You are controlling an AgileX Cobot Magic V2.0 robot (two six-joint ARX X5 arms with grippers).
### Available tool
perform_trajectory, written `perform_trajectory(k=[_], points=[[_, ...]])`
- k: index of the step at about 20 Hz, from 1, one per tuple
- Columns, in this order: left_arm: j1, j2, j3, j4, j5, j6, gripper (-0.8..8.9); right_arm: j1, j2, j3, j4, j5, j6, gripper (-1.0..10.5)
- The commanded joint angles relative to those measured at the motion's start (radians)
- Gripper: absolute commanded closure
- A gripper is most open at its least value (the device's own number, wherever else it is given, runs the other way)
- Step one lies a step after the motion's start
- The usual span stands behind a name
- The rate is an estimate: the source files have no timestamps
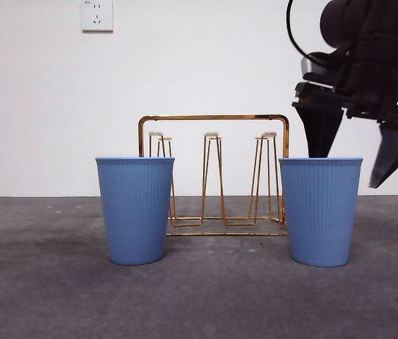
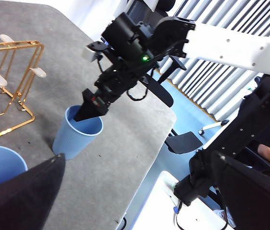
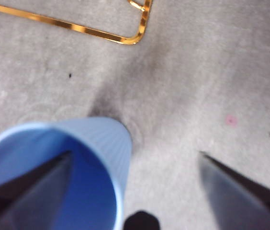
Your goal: Pick up cup 1,put cup 1 in the cup rack,pick up cup 2,put cup 2 in the cup rack
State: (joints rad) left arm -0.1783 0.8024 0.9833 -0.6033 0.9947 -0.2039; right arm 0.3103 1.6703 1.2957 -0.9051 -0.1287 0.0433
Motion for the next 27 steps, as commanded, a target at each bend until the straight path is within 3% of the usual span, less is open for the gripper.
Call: perform_trajectory(k=[1, 4, 10, 12, 17, 19, 23, 27], points=[[-0.012, 0.001, 0.002, 0.011, 0.008, -0.006, 1.45, 0.005, 0.022, 0.003, 0.016, -0.001, 0.021, 7.1], [-0.033, 0.005, 0.002, 0.023, 0.008, -0.019, 1.45, 0.005, 0.03, 0.003, 0.018, -0.002, 0.025, 8.3], [-0.06, 0.006, 0.002, 0.15, 0.008, -0.131, 1.45, 0.005, 0.035, 0.002, 0.0, -0.002, 0.024, 8.5], [-0.069, 0.006, 0.002, 0.191, 0.008, -0.169, 1.45, 0.005, 0.035, 0.002, -0.004, -0.002, 0.011, 9.6], [-0.112, 0.006, 0.002, 0.299, 0.008, -0.266, 1.45, 0.005, 0.021, 0.002, -0.013, -0.039, -0.025, 9.6], [-0.13, 0.008, 0.002, 0.402, 0.008, -0.338, 1.45, 0.005, -0.031, 0.003, -0.013, -0.04, -0.03, 9.6], [-0.153, 0.028, 0.002, 0.735, -0.011, -0.565, 1.45, 0.003, -0.266, 0.019, 0.01, -0.172, -0.028, 9.6], [-0.197, 0.078, 0.002, 1.107, -0.085, -0.761, 1.45, 0.004, -0.534, 0.098, 0.143, -0.307, 0.063, 9.6]])
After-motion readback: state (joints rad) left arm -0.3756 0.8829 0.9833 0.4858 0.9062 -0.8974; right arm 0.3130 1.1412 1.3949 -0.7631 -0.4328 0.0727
